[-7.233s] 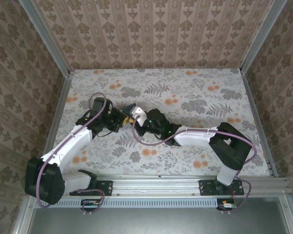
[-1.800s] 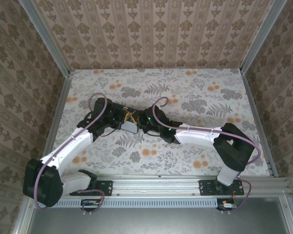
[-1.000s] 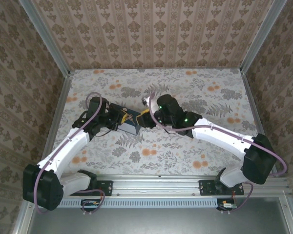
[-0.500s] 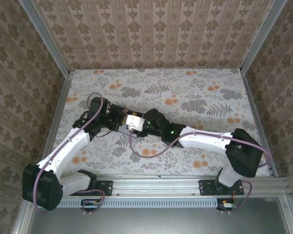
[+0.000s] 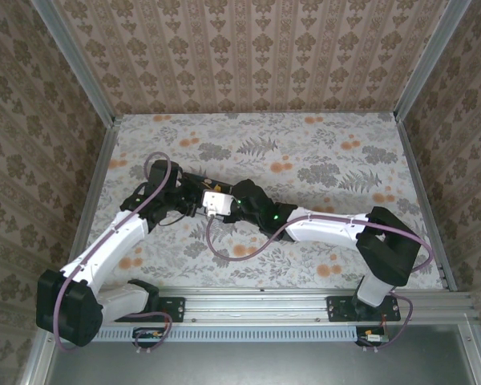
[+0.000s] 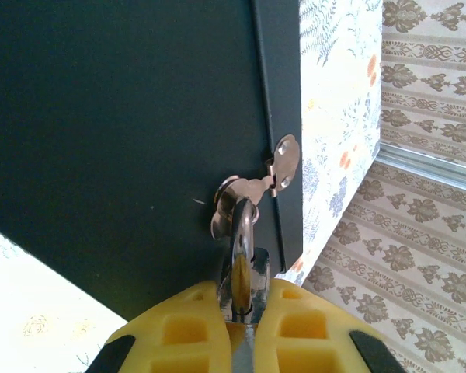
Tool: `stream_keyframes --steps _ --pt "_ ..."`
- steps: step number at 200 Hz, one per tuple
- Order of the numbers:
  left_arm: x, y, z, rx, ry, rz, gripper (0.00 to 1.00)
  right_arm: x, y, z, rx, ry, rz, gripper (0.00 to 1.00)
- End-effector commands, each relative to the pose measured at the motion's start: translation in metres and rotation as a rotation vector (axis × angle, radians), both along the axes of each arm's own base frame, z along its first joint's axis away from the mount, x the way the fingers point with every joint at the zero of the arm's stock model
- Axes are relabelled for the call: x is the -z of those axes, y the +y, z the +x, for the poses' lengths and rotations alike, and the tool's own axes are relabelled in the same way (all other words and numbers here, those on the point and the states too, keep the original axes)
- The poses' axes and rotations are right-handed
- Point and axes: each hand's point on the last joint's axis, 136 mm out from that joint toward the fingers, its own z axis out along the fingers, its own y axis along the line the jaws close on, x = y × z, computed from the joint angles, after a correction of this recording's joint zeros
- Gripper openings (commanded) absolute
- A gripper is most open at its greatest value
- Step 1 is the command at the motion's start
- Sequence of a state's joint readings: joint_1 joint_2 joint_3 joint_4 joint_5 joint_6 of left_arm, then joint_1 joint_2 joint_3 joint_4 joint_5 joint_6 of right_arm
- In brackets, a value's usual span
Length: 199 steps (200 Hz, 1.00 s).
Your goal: Unlock the padlock with the key
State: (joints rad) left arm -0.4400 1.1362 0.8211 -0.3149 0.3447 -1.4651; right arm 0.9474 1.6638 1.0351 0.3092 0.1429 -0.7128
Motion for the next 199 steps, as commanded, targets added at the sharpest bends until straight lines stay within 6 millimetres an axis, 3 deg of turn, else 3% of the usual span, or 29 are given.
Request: stream_keyframes --steps 1,28,63,114,166,199 --pt "-0.037 -0.008 0.004 0.026 -0.101 -0.051 0.0 -0.018 0.007 0.005 0.01 -0.03 0.042 0.33" --pt "-0.037 -0.007 0.004 0.017 -0.103 -0.056 0.0 -0.018 0.006 0.005 0.018 -0.002 0.049 0.22" --pt "-0.04 -0.006 0.004 0.011 -0.108 -0.062 0.0 -0.012 0.0 0.006 0.051 0.03 0.061 0.14" --pt "-0.046 -0.004 0.007 -0.02 -0.131 -0.083 0.0 -0.023 -0.008 0.012 0.14 0.12 0.169 0.06" --pt "-0.051 -0.002 0.012 -0.055 -0.15 -0.1 0.0 -0.044 -0.011 0.01 0.294 0.397 0.443 0.0" --pt "-0.049 -0.001 0.017 -0.075 -0.146 -0.092 0.0 -0.05 -0.012 0.009 0.455 0.665 0.658 0.0"
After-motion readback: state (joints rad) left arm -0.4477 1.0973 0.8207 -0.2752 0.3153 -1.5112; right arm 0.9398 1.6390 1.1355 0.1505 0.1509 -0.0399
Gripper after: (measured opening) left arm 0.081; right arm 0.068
